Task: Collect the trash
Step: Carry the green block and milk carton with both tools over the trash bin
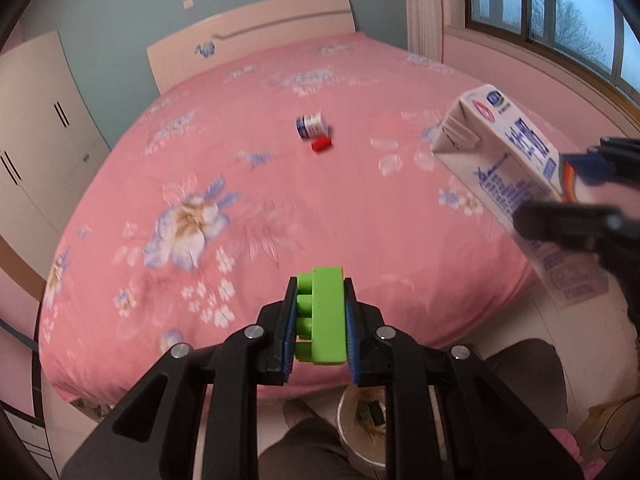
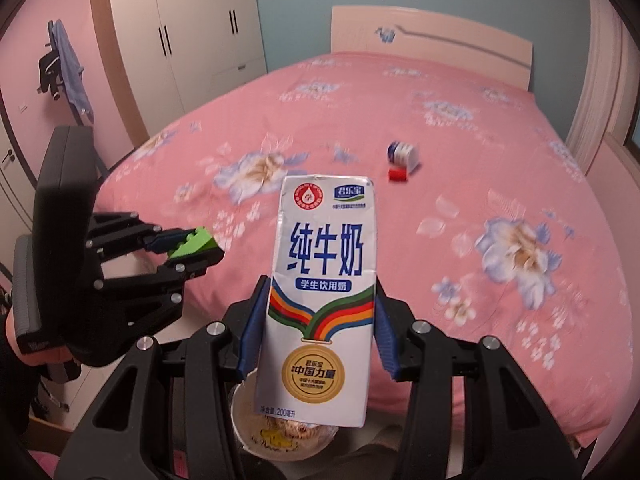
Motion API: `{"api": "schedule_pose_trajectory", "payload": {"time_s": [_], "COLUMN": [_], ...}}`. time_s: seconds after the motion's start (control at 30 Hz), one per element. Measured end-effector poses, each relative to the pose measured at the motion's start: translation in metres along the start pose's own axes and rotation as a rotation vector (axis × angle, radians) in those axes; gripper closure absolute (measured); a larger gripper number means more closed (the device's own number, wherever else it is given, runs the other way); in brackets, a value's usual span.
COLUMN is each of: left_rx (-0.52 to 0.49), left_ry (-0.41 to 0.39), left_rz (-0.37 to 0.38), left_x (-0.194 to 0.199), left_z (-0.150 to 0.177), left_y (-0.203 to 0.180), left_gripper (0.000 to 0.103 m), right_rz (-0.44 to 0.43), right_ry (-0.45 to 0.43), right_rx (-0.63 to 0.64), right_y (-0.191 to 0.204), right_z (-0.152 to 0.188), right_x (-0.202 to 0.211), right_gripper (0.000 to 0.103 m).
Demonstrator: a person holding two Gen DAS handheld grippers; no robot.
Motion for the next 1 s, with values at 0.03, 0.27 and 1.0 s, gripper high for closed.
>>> {"api": "schedule_pose_trajectory", "payload": {"time_s": [0.03,0.27,1.0], "left_rx": [0.006,0.022,-0.025], "left_ry": [0.016,0.097,0.386], "left_rz": [0.006,0.027,0.050], "left_x": [-0.005,-0.030,-0.119], "left_z": [0.006,0.044,0.180], "left_y": [0.001,0.002,-0.022], "left_gripper": [0.080,0.080,0.080], "right_rz": [-0.010,-0.064,-0.202], "right_ry": [0.012,0.095,0.425], "right_rx": [-0.002,-0.008,0.006], "right_y": [0.004,0.027,0.096], "right_z": [0.007,0.052,0.203], "right_x": [-0.006,-0.039,-0.152], "right_gripper": [0.054,0.054,0.054]}}
Point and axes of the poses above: each gripper's, at about its wrist camera, not at the fingertips, and x roughly against the way its jaws point, y to its left, z to its underside, the point moved 9 cm from there along -x, roughly the way its jaws point, and after that the axes turned 14 degrees about x, right-handed, at the moved point
